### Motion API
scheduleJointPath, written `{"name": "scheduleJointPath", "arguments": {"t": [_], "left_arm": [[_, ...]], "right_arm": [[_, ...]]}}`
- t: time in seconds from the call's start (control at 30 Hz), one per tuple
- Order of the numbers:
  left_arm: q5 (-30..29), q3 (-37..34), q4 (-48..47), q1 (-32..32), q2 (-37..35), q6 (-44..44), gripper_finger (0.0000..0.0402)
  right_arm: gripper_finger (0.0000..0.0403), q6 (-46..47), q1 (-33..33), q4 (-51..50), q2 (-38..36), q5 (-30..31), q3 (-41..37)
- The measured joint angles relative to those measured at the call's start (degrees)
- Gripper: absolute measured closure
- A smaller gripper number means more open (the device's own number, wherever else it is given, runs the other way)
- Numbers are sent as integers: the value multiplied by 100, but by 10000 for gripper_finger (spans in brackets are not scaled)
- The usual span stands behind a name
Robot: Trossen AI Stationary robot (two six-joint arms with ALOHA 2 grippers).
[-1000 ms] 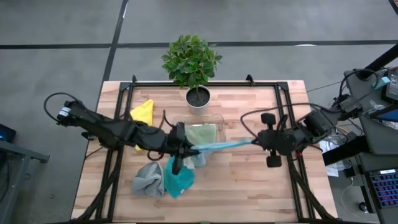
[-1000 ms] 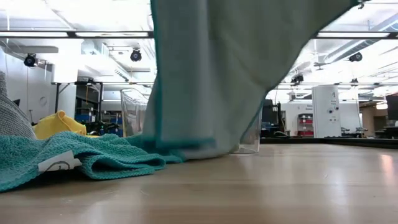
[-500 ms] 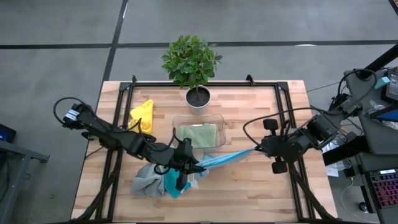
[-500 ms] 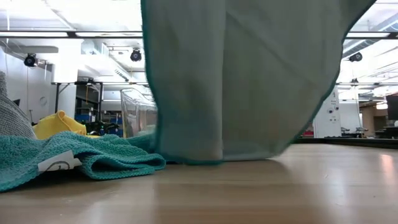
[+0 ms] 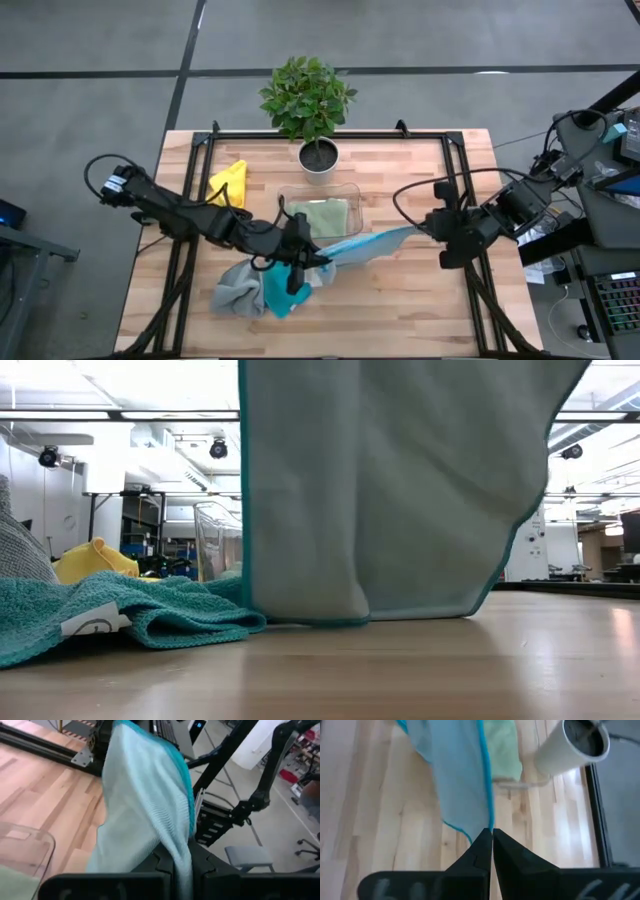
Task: Fold microfiber towels
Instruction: Fold the light blue microfiber cloth
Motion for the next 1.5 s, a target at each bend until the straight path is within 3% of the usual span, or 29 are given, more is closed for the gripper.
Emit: {"name": "scheduleJointPath", "arguments": {"t": [0.27, 0.53, 0.6, 0.73, 0.83, 1.1, 1.3, 1.5], "left_arm": [[-19, -112, -93, -86, 196, -274, 402], [379, -117, -65, -357, 669, -642, 402], [418, -118, -62, -407, 775, -753, 402], [491, -118, -64, -448, 876, -985, 402], [780, -118, -65, -454, 879, -1177, 402], [1008, -122, -69, -603, 879, -1202, 402], [1009, -125, -75, -610, 879, -1200, 402], [1009, -198, -77, -610, 879, -1198, 402]], "right_arm": [[394, 436, 239, 454, -166, -563, -808], [394, 1039, 831, 2197, -185, -1406, -1966], [394, 1080, 973, 2831, -183, -1321, -2275], [394, 1294, 989, 4284, -165, -251, -2946], [390, 1187, 821, 5210, -44, -183, -3493], [315, 1147, 128, 7929, 725, -160, -4713], [249, 1157, -199, 8579, 1601, -160, -4683], [223, 359, -266, 9398, 2535, -167, -4417]]}}
